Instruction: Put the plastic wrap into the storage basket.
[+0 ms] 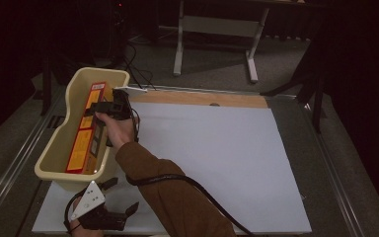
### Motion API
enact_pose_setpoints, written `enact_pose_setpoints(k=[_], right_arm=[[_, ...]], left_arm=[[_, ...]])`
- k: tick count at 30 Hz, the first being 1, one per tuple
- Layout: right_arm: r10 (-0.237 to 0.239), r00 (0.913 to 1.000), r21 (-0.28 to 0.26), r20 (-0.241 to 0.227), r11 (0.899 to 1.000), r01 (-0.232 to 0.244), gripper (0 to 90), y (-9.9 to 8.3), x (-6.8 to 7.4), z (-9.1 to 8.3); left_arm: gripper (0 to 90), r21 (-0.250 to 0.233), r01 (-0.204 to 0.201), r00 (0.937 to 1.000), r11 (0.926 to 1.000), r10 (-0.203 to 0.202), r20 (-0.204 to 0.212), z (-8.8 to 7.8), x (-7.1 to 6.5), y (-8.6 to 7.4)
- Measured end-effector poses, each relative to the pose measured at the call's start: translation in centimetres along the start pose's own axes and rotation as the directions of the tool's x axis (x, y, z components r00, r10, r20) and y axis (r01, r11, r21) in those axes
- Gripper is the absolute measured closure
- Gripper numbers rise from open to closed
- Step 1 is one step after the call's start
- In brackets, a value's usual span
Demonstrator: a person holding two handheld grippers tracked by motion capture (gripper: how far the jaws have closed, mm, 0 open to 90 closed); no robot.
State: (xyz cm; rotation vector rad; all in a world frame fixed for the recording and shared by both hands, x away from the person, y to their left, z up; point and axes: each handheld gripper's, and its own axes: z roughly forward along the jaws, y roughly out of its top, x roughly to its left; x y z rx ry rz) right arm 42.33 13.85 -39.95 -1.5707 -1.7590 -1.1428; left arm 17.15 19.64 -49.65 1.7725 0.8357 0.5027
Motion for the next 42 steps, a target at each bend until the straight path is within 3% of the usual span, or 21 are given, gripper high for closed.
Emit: enact_pose_setpoints(k=[2, 5, 13, 16, 18, 19, 21, 22, 25, 26, 27, 28, 30, 34, 36, 39, 42], right_arm=[[-0.051, 0.9987, 0.003, 0.0, 0.999, 0.051, 34.8, -0.1, 1.1, -0.5], [-0.08, 0.9968, 0.015, -0.007, 0.997, 0.08, 36.1, -0.1, 2.0, -1.0], [-0.15, 0.9886, 0.041, 0.01, 0.988, 0.15, 39.5, -0.1, 1.8, -2.0], [-0.194, 0.9807, 0.052, 0.026, 0.98, 0.192, 40.0, -0.2, 1.6, -2.3], [-0.247, 0.9682, 0.061, 0.042, 0.968, 0.244, 40.1, -0.4, 1.5, -2.5], [-0.247, 0.9682, 0.061, 0.042, 0.968, 0.244, 40.1, -0.4, 1.5, -2.5], [-0.297, 0.9531, 0.064, 0.057, 0.954, 0.293, 40.1, -0.6, 1.4, -2.9], [-0.333, 0.9407, 0.07, 0.066, 0.942, 0.328, 40.0, -0.7, 1.4, -3.1], [-0.399, 0.9146, 0.077, 0.068, 0.916, 0.393, 39.4, -0.9, 1.2, -3.8], [-0.399, 0.9146, 0.077, 0.068, 0.916, 0.393, 39.4, -0.9, 1.2, -3.8], [-0.422, 0.9029, 0.078, 0.082, 0.906, 0.416, 39.3, -1.0, 1.2, -4.1], [-0.466, 0.8787, 0.087, 0.105, 0.885, 0.458, 39.2, -1.1, 1.0, -4.6], [-0.5, 0.8568, 0.097, 0.125, 0.866, 0.491, 39.1, -1.2, 0.9, -5.2], [-0.577, 0.8031, 0.111, 0.15, 0.817, 0.566, 39.0, -1.4, 0.4, -6.4], [-0.601, 0.7828, 0.119, 0.159, 0.799, 0.59, 39.0, -1.5, 0.2, -7.1], [-0.653, 0.7362, 0.13, 0.179, 0.757, 0.64, 38.1, -1.7, -0.2, -8.1], [-0.691, 0.6976, 0.154, 0.19, 0.723, 0.674, 37.4, -1.9, -0.7, -9.1]], left_arm=[[0.4, 0.002, -0.001, 1.0, 1.0, 0.001, 0.001, 0.0, 0.0, 0.0], [0.4, 0.003, -0.002, 1.0, 1.0, 0.002, 0.0, 0.0, 0.0, 0.0], [0.4, 0.005, -0.006, 1.0, 1.0, 0.006, -0.001, 0.1, -0.1, 0.0], [0.4, 0.006, -0.008, 1.0, 1.0, 0.008, -0.002, 0.1, -0.1, 0.0], [0.4, 0.009, -0.009, 0.9999, 0.9999, 0.009, -0.004, 0.1, -0.1, 0.1], [0.4, 0.009, -0.009, 0.9999, 0.9999, 0.009, -0.004, 0.1, -0.1, 0.1], [0.4, 0.011, -0.012, 0.9999, 0.9999, 0.012, -0.003, 0.1, -0.1, 0.1], [0.4, 0.011, -0.012, 0.9999, 0.9999, 0.012, -0.003, 0.2, -0.1, 0.1], [0.4, 0.013, -0.014, 0.9999, 0.9998, 0.014, -0.004, 0.2, -0.1, 0.1], [0.4, 0.013, -0.014, 0.9999, 0.9998, 0.014, -0.004, 0.2, -0.1, 0.1], [0.4, 0.015, -0.014, 0.9999, 0.9998, 0.014, -0.004, 0.2, -0.1, 0.1], [0.4, 0.016, -0.014, 0.9999, 0.9998, 0.014, -0.005, 0.2, -0.1, 0.1], [0.4, 0.015, -0.013, 0.9999, 0.9998, 0.013, -0.006, 0.2, -0.2, 0.1], [0.4, 0.018, -0.015, 0.9999, 0.9997, 0.015, -0.006, 0.2, -0.2, 0.1], [0.4, 0.019, -0.015, 0.9999, 0.9997, 0.015, -0.006, 0.3, -0.2, 0.1], [0.4, 0.022, -0.017, 0.9998, 0.9996, 0.017, -0.006, 0.3, -0.2, 0.1], [0.4, 0.025, -0.022, 0.9997, 0.9995, 0.022, -0.007, 0.3, -0.2, 0.1]])
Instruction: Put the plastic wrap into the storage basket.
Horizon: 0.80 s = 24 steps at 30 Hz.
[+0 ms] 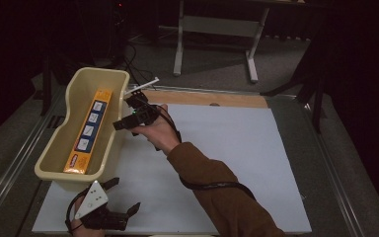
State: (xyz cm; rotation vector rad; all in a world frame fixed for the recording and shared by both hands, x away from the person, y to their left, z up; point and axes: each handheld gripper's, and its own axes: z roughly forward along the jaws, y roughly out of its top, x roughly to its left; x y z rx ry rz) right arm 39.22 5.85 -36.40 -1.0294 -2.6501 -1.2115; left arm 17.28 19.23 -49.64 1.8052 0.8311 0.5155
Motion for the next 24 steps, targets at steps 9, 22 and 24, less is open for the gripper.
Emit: enact_pose_setpoints(k=[9, 22, 24], right_arm=[[-0.079, 0.9968, 0.011, 0.017, 0.997, 0.078, 37.3, -2.1, -1.1, -1.9], [-0.216, 0.9714, 0.005, 0.098, 0.976, 0.217, 34.2, -7.9, -3.6, -5.9], [-0.236, 0.9658, 0.001, 0.107, 0.971, 0.237, 33.4, -8.8, -3.9, -6.4]], left_arm=[[0.4, 0.007, -0.001, 1.0, 1.0, 0.001, 0.0, 0.1, 0.0, 0.0], [0.4, 0.016, -0.005, 1.0, 0.9999, 0.005, 0.001, 0.3, -0.1, 0.0], [0.4, 0.019, -0.004, 1.0, 0.9998, 0.005, -0.001, 0.4, -0.1, 0.0]])
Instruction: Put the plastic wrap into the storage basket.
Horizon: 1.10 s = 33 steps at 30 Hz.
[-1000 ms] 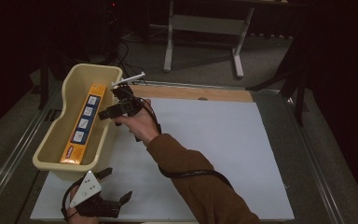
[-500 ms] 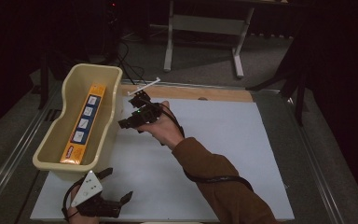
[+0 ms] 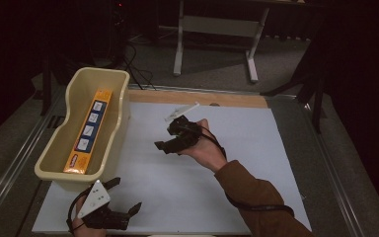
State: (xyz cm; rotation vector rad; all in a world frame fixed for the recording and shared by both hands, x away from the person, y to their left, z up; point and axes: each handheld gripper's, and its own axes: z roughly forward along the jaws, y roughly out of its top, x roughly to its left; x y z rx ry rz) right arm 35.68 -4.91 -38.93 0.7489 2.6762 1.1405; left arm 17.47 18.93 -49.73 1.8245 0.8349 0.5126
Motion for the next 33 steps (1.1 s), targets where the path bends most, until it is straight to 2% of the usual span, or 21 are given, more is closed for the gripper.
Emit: enact_pose_setpoints(k=[3, 4, 6, 9, 10, 11, 12, 14, 16, 18, 19, 21, 22, 23, 24, 26, 27, 28, 29, 32, 33], right_arm=[[-0.013, 0.9998, -0.008, 0.017, 1.0, 0.013, 33.5, -1.0, -0.3, -0.6], [-0.011, 0.9996, -0.021, 0.025, 1.0, 0.012, 33.4, -2.5, -0.7, -1.5], [-0.007, 0.9996, -0.025, 0.027, 1.0, 0.008, 33.5, -2.9, -0.8, -1.8], [0.033, 0.9988, -0.062, 0.036, 0.998, -0.031, 33.3, -5.0, -1.3, -3.0], [0.033, 0.9988, -0.062, 0.036, 0.998, -0.031, 33.3, -5.0, -1.3, -3.0], [0.04, 0.9975, -0.072, 0.058, 0.997, -0.036, 33.5, -6.3, -1.6, -3.5], [0.04, 0.9975, -0.072, 0.058, 0.997, -0.036, 33.5, -6.3, -1.6, -3.5], [0.03, 0.9966, -0.088, 0.076, 0.996, -0.023, 33.7, -7.9, -1.8, -4.1], [0.019, 0.9964, -0.086, 0.082, 0.996, -0.012, 33.7, -8.5, -1.8, -4.3], [-0.02, 0.9941, -0.092, 0.106, 0.995, 0.03, 33.6, -9.7, -1.8, -4.7], [-0.043, 0.9919, -0.106, 0.12, 0.993, 0.056, 33.5, -11.0, -1.9, -5.2], [-0.045, 0.9919, -0.118, 0.119, 0.991, 0.059, 33.3, -11.5, -2.0, -5.4], [-0.046, 0.992, -0.132, 0.118, 0.989, 0.061, 33.0, -12.2, -2.1, -5.7], [-0.05, 0.9895, -0.148, 0.135, 0.987, 0.07, 32.2, -13.6, -2.4, -6.2], [-0.05, 0.9895, -0.148, 0.135, 0.987, 0.07, 32.2, -13.6, -2.4, -6.2], [-0.028, 0.9887, -0.166, 0.147, 0.985, 0.053, 31.8, -15.3, -2.8, -7.1], [0.011, 0.9887, -0.189, 0.149, 0.982, 0.017, 31.7, -16.7, -3.1, -7.8], [0.011, 0.9887, -0.189, 0.149, 0.982, 0.017, 31.7, -16.7, -3.1, -7.8], [0.05, 0.9867, -0.219, 0.155, 0.976, -0.015, 31.0, -18.3, -3.5, -8.7], [0.07, 0.985, -0.234, 0.158, 0.972, -0.032, 30.7, -19.2, -3.6, -9.2], [0.112, 0.9765, -0.248, 0.184, 0.967, -0.065, 30.1, -22.2, -4.0, -10.3]], left_arm=[[0.4, 0.002, -0.001, 1.0, 1.0, 0.001, -0.001, 0.0, 0.0, 0.0], [0.3, 0.004, -0.002, 1.0, 1.0, 0.002, -0.002, 0.1, 0.0, 0.0], [0.4, 0.005, -0.002, 1.0, 1.0, 0.002, -0.003, 0.1, 0.0, 0.0], [0.4, 0.004, -0.001, 1.0, 1.0, 0.001, -0.004, 0.1, 0.0, 0.0], [0.4, 0.006, -0.005, 1.0, 1.0, 0.005, -0.005, 0.1, 0.0, 0.0], [0.4, 0.005, -0.002, 1.0, 1.0, 0.002, -0.006, 0.0, 0.0, 0.0], [0.4, 0.004, -0.002, 1.0, 1.0, 0.002, -0.006, 0.0, 0.0, 0.0], [0.4, 0.002, 0.0, 1.0, 1.0, 0.0, -0.006, 0.0, 0.0, 0.0], [0.3, 0.003, -0.001, 1.0, 1.0, 0.001, -0.005, 0.0, 0.0, 0.0], [0.3, 0.005, -0.002, 1.0, 1.0, 0.002, -0.006, 0.1, 0.0, 0.0], [0.4, 0.005, -0.004, 1.0, 1.0, 0.004, -0.006, 0.1, 0.0, 0.0], [0.3, 0.005, -0.004, 1.0, 1.0, 0.004, -0.005, 0.1, 0.0, 0.0], [0.4, 0.005, -0.005, 1.0, 1.0, 0.005, -0.005, 0.1, 0.0, 0.0], [0.4, 0.006, -0.005, 1.0, 1.0, 0.005, -0.005, 0.1, 0.0, 0.0], [0.4, 0.007, -0.004, 1.0, 1.0, 0.004, -0.006, 0.2, 0.0, 0.0], [0.4, 0.008, -0.004, 1.0, 1.0, 0.004, -0.006, 0.2, 0.0, 0.0], [0.4, 0.009, -0.006, 1.0, 0.9999, 0.006, -0.006, 0.2, 0.0, 0.0], [0.4, 0.009, -0.006, 1.0, 0.9999, 0.006, -0.007, 0.2, 0.0, 0.0], [0.4, 0.01, -0.006, 1.0, 0.9999, 0.006, -0.007, 0.2, 0.0, 0.0], [0.3, 0.009, -0.006, 0.9999, 0.9999, 0.006, -0.008, 0.2, 0.0, 0.0], [0.4, 0.012, -0.008, 0.9999, 0.9999, 0.008, -0.012, 0.3, 0.0, 0.0]])
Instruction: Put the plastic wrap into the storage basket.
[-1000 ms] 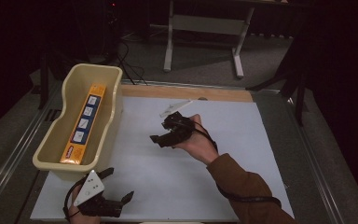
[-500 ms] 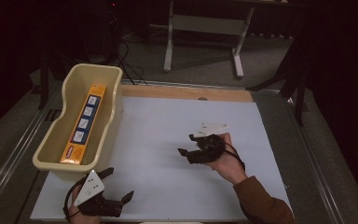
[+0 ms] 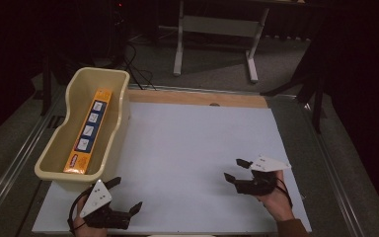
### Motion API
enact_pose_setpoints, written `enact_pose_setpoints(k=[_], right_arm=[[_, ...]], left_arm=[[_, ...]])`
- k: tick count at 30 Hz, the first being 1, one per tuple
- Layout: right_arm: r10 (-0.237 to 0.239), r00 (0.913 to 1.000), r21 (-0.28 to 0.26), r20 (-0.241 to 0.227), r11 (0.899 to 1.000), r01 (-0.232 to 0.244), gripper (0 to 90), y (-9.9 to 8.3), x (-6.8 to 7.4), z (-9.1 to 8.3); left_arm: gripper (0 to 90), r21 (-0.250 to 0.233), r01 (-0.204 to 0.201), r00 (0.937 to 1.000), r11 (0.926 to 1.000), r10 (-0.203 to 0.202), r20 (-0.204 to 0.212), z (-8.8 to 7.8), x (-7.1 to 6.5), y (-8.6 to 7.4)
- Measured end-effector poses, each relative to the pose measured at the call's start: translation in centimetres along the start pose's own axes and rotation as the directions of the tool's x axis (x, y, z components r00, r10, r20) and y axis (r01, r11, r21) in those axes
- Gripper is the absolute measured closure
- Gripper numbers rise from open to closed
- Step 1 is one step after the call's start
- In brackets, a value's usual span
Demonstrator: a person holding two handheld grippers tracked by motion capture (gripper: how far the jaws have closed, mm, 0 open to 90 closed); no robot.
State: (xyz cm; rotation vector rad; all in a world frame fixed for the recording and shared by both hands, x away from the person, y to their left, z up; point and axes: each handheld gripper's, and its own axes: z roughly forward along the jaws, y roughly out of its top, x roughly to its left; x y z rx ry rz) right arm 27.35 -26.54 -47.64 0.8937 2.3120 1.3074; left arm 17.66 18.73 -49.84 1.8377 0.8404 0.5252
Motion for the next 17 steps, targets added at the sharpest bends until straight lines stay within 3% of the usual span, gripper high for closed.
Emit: enact_pose_setpoints(k=[7, 11, 13, 17], right_arm=[[0.043, 0.9977, 0.004, 0.053, 0.999, -0.043, 28.2, -2.3, -0.7, -2.7], [0.036, 0.9959, 0.012, 0.083, 0.999, -0.037, 27.3, -3.4, -0.5, -3.8], [0.038, 0.9923, 0.004, 0.118, 0.999, -0.039, 26.8, -4.5, -0.3, -5.0], [0.061, 0.9891, -0.021, 0.134, 0.998, -0.059, 25.5, -5.2, -0.6, -6.0]], left_arm=[[0.4, 0.004, -0.006, 1.0, 1.0, 0.006, 0.0, 0.2, -0.1, 0.1], [0.4, 0.006, -0.009, 1.0, 0.9999, 0.009, -0.004, 0.2, -0.1, 0.1], [0.4, 0.006, -0.01, 0.9999, 0.9999, 0.01, -0.007, 0.2, -0.1, 0.1], [0.4, 0.008, -0.017, 0.9998, 0.9998, 0.017, -0.006, 0.4, -0.3, 0.2]])
